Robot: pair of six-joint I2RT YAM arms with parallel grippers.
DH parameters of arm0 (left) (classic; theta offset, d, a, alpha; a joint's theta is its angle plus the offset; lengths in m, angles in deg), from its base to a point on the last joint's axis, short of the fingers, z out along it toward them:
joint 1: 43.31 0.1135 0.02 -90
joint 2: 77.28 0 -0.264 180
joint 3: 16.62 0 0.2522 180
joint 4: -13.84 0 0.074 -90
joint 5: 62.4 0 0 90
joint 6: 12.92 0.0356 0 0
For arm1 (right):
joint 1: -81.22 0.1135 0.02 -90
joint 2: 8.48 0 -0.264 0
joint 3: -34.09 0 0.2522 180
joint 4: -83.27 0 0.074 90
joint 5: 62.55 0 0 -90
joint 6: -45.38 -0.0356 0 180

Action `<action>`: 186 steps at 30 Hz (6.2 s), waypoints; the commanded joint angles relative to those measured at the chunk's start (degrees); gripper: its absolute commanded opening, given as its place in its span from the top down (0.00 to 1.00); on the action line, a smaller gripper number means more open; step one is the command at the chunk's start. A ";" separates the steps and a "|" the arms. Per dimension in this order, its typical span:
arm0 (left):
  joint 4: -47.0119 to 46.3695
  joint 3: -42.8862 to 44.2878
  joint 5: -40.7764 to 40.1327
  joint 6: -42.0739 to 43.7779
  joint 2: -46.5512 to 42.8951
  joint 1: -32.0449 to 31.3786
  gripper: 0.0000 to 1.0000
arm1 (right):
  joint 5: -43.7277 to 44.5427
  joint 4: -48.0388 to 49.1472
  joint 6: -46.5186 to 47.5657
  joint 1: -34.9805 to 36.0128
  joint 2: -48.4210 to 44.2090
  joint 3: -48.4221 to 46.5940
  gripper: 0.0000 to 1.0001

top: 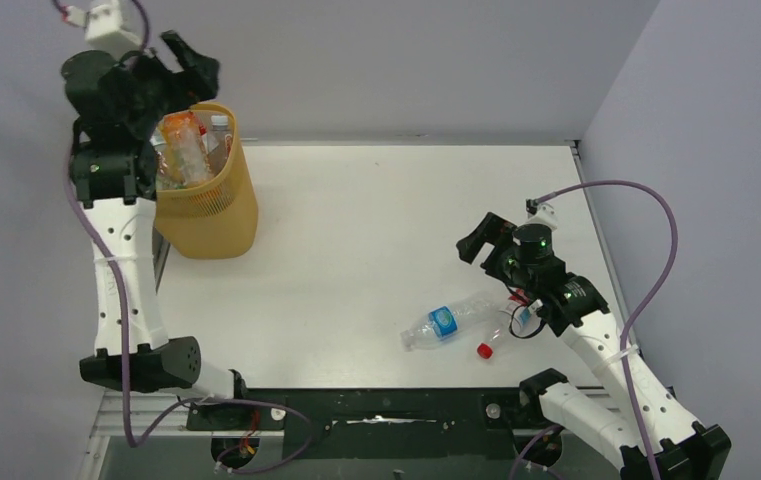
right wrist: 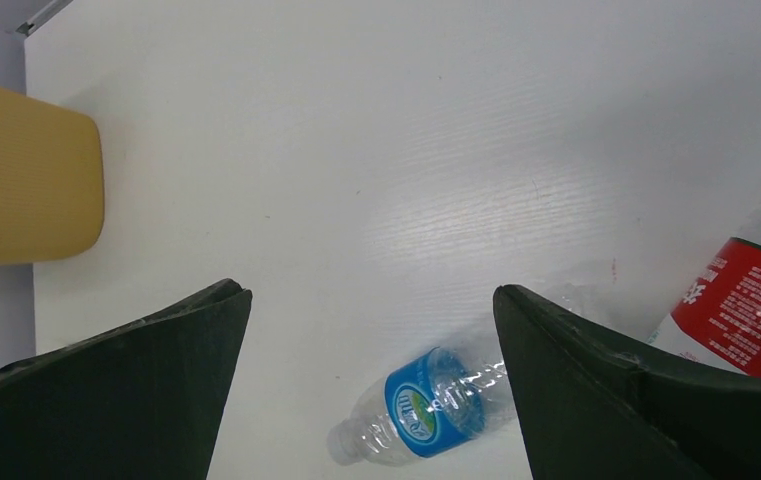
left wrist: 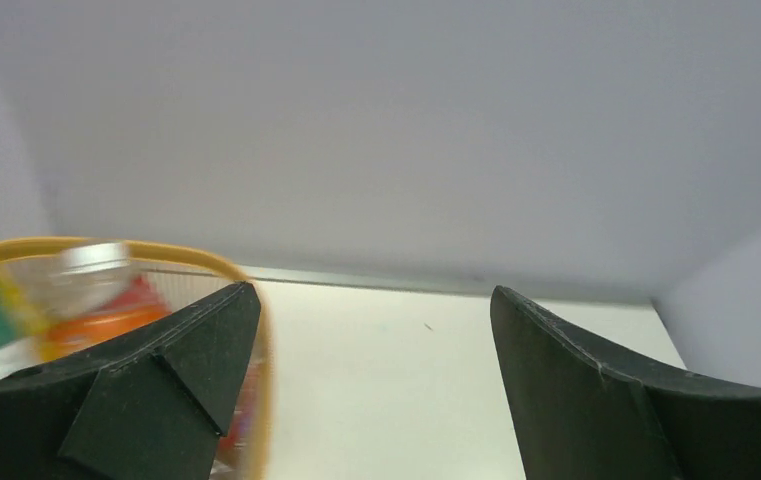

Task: Put the plastic bottles in the bin
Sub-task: Pick up the plastic bottle at the center of the board, then place the plastic bottle in the trash bin.

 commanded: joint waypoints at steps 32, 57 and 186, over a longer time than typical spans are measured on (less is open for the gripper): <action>-2.00 -22.62 11.36 9.59 17.76 -63.70 0.12 | 37.80 -38.90 -25.77 -3.61 -3.12 -19.95 0.02; -1.57 -7.66 3.31 16.38 43.11 -74.03 0.12 | 36.37 -36.76 -22.07 -3.66 -6.93 -18.89 0.02; -37.98 -17.25 -12.65 12.56 1.99 15.06 0.52 | 0.67 -5.08 -4.29 -0.19 11.51 -11.49 0.02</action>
